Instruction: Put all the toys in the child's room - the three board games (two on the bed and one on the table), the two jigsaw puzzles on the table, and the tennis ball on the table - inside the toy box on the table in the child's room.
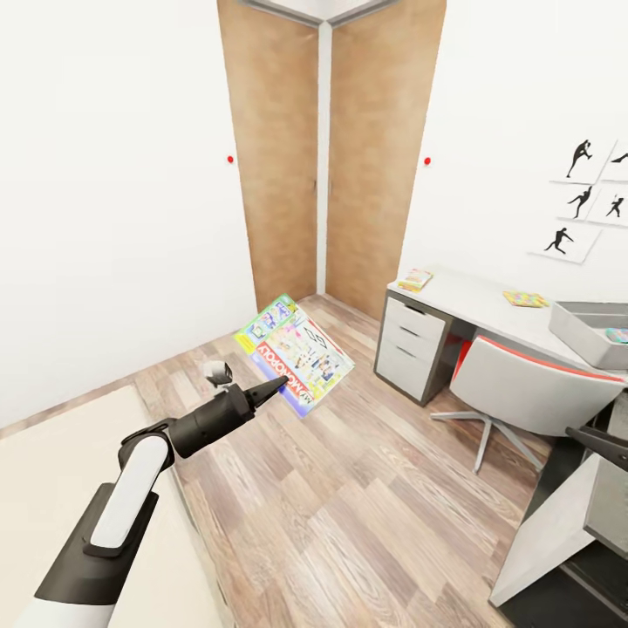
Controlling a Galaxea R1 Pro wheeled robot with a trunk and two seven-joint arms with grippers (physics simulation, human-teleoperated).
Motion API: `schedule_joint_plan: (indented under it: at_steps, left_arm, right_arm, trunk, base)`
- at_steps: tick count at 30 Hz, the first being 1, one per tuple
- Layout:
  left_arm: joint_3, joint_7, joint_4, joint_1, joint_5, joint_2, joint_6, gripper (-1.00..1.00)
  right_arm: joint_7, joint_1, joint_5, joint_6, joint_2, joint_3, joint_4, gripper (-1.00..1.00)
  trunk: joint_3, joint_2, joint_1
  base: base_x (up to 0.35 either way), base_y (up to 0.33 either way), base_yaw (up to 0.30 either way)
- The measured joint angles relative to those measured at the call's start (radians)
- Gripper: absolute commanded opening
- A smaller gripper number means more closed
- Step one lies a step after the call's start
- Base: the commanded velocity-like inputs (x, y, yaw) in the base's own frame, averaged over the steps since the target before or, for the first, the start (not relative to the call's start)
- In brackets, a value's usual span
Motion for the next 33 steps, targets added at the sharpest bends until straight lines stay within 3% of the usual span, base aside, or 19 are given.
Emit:
schedule_joint_plan:
  at_steps: [33]
  left_arm:
    - [0.000,-0.002,0.000,0.001,0.000,0.001,-0.002,-1.00]
  right_arm:
    - [-0.001,0.000,0.000,0.000,0.000,-0.001,-0.004,1.00]
  trunk:
    - [0.001,0.000,0.000]
  base:
    - [0.025,-0.082,-0.005]
